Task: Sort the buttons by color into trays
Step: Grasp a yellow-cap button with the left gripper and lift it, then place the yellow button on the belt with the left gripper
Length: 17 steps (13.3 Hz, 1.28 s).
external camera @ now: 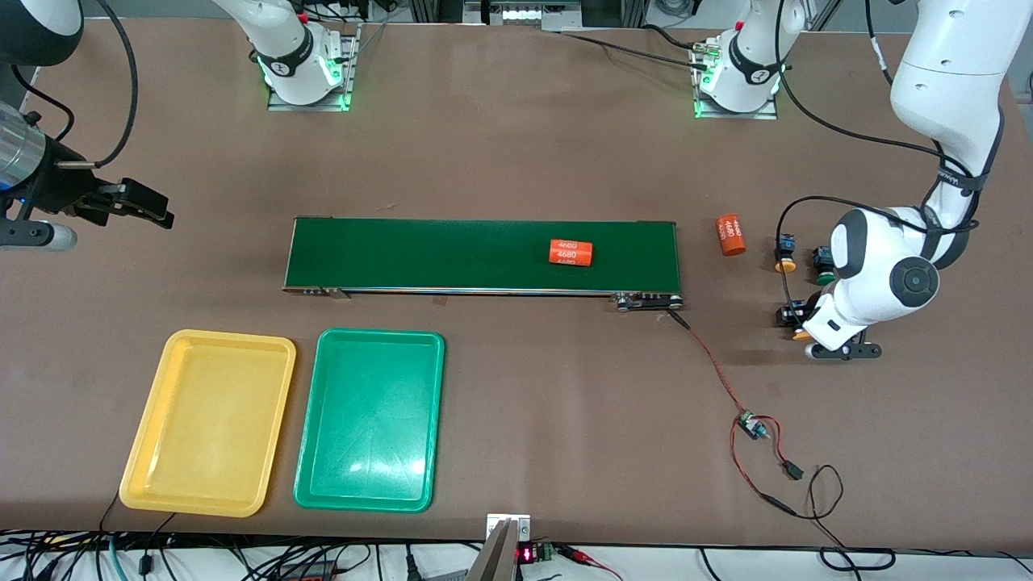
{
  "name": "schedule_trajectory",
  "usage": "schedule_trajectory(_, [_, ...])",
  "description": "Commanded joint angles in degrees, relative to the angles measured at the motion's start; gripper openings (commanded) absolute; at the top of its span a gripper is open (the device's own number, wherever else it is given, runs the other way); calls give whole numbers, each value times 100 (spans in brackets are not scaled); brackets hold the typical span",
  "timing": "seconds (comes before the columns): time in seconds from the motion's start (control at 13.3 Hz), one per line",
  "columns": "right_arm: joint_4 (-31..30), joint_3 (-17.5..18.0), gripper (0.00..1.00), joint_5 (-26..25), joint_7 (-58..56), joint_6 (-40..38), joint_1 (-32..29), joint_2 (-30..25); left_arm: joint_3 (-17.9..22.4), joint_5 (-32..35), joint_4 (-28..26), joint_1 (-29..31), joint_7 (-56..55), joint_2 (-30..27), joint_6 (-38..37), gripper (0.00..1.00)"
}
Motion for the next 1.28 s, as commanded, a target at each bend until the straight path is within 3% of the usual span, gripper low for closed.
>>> schedule_trajectory(0.0, [-54, 0, 100, 80, -30, -2, -2, -45, -65, -74, -124, 69, -8, -335, -318, 14])
schedule_trajectory(0.23, [-63, 0, 100, 80, -47, -2, 6, -45, -231, -74, 78, 17, 1, -650, -913, 9])
schedule_trajectory(0.53, [-54, 8, 100, 80, -47, -2, 24, -45, -1231, -126, 527, 25, -655, -879, -1978, 9])
schedule_trajectory(0.9, [-54, 8, 100, 80, -144, -2, 15, -45, -2550, -135, 439, -1, -1693, -916, -2147, 10])
schedule_trajectory(1.2, [-54, 8, 100, 71, -170, -19, 7, -54, -2877, -153, 203, -290, -2458, -863, -1919, 12])
